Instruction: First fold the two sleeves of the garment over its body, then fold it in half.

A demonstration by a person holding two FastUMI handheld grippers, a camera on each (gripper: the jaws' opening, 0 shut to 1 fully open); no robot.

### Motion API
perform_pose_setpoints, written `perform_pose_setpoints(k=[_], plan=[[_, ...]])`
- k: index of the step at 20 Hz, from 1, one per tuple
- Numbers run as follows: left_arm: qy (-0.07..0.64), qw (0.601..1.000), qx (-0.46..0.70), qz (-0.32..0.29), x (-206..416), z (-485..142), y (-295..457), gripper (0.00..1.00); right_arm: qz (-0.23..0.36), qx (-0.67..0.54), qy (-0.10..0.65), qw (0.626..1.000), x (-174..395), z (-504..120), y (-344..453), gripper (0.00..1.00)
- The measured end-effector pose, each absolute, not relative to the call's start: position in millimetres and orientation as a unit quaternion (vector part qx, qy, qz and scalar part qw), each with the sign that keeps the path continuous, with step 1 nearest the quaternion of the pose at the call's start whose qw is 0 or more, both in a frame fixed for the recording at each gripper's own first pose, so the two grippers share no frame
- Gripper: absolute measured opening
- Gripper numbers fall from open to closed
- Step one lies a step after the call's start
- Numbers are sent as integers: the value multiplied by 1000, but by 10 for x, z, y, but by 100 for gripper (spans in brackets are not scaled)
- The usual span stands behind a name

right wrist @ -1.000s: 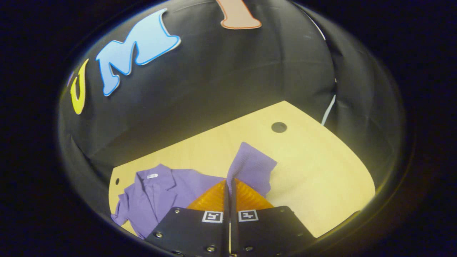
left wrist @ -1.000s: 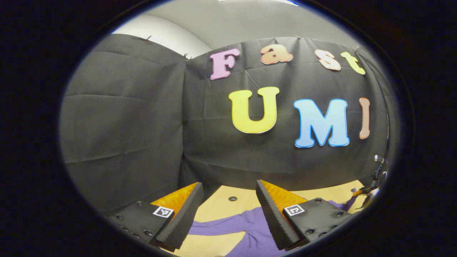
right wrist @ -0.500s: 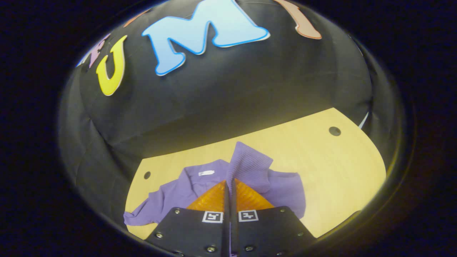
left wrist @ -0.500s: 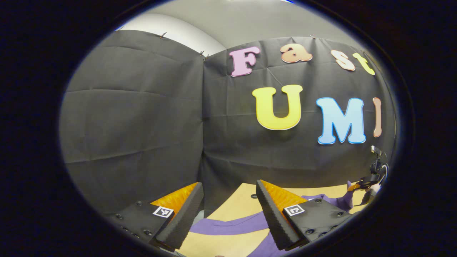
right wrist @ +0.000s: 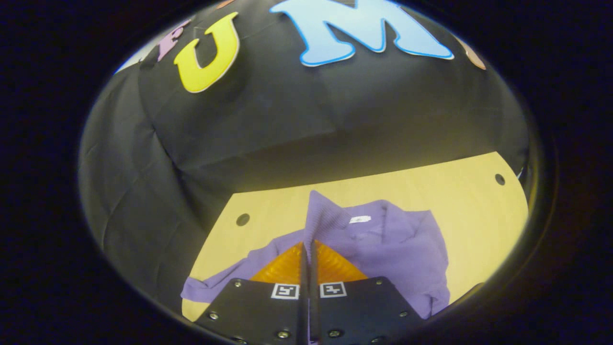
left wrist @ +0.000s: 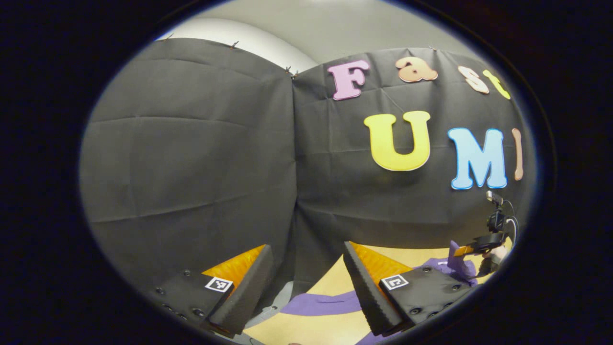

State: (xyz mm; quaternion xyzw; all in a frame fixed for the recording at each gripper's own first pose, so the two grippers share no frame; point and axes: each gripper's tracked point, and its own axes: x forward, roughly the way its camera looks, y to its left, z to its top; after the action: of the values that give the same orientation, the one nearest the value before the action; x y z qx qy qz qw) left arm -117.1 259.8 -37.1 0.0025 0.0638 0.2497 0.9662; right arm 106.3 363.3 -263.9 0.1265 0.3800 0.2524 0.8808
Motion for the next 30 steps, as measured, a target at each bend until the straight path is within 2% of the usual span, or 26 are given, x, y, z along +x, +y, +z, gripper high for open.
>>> perform_pose_setpoints(k=[8, 11, 19, 30], plan=[[75, 959, 4, 273, -1436, -470, 2913, 97, 305, 100, 399, 859, 615, -2745, 4331, 0], [75, 960, -2, 271, -1454, -511, 2949, 97, 318, 88, 392, 859, 523, -2718, 4468, 27], [94, 963, -28, 251, -1328, -952, 2983, 97, 334, 81, 385, 857, 364, -2557, 4473, 27], [162, 964, -49, 206, -793, -2149, 3097, 94, 329, 82, 359, 869, 196, -2281, 4077, 27]])
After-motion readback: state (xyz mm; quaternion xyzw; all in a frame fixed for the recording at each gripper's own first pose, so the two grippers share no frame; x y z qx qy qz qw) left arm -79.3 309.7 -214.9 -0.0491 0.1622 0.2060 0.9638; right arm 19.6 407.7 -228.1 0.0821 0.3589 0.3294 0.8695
